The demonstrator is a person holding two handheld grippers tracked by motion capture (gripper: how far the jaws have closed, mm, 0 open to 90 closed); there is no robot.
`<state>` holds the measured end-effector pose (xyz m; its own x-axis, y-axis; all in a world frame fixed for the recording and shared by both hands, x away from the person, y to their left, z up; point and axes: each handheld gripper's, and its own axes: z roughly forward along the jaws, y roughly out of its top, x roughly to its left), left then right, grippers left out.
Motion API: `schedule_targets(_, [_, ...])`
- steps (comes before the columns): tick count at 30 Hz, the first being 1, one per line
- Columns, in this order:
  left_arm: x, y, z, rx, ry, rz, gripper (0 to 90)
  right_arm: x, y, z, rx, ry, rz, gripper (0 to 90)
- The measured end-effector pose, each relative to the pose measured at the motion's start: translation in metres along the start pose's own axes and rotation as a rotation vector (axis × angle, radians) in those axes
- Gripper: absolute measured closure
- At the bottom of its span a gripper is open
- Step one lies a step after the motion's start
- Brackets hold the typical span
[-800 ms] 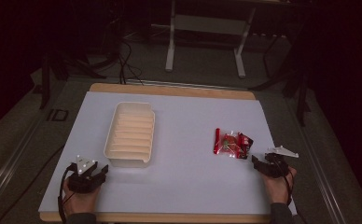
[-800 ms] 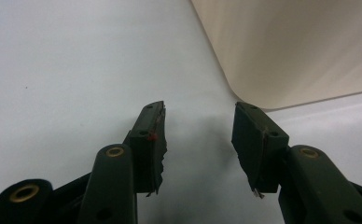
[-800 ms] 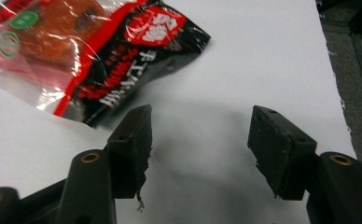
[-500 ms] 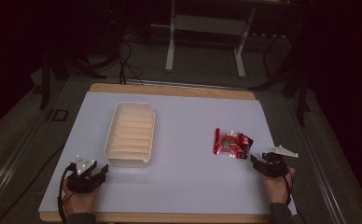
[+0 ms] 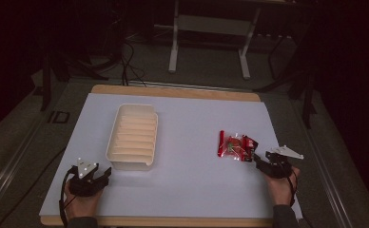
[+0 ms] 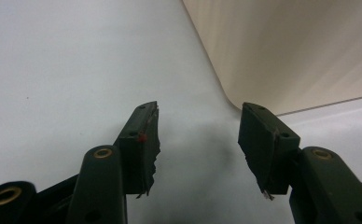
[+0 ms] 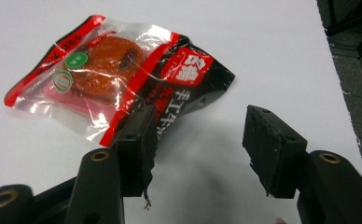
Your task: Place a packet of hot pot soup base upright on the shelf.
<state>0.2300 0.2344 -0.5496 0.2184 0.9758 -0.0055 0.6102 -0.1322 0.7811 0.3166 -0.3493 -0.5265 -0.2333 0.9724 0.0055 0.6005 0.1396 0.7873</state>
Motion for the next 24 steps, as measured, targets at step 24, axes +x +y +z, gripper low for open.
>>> schedule_targets(24, [-0.001,-0.001,0.000,0.003,0.014,0.007,45.5,0.005,0.014,0.006,-0.015,0.034,0.022,41.1])
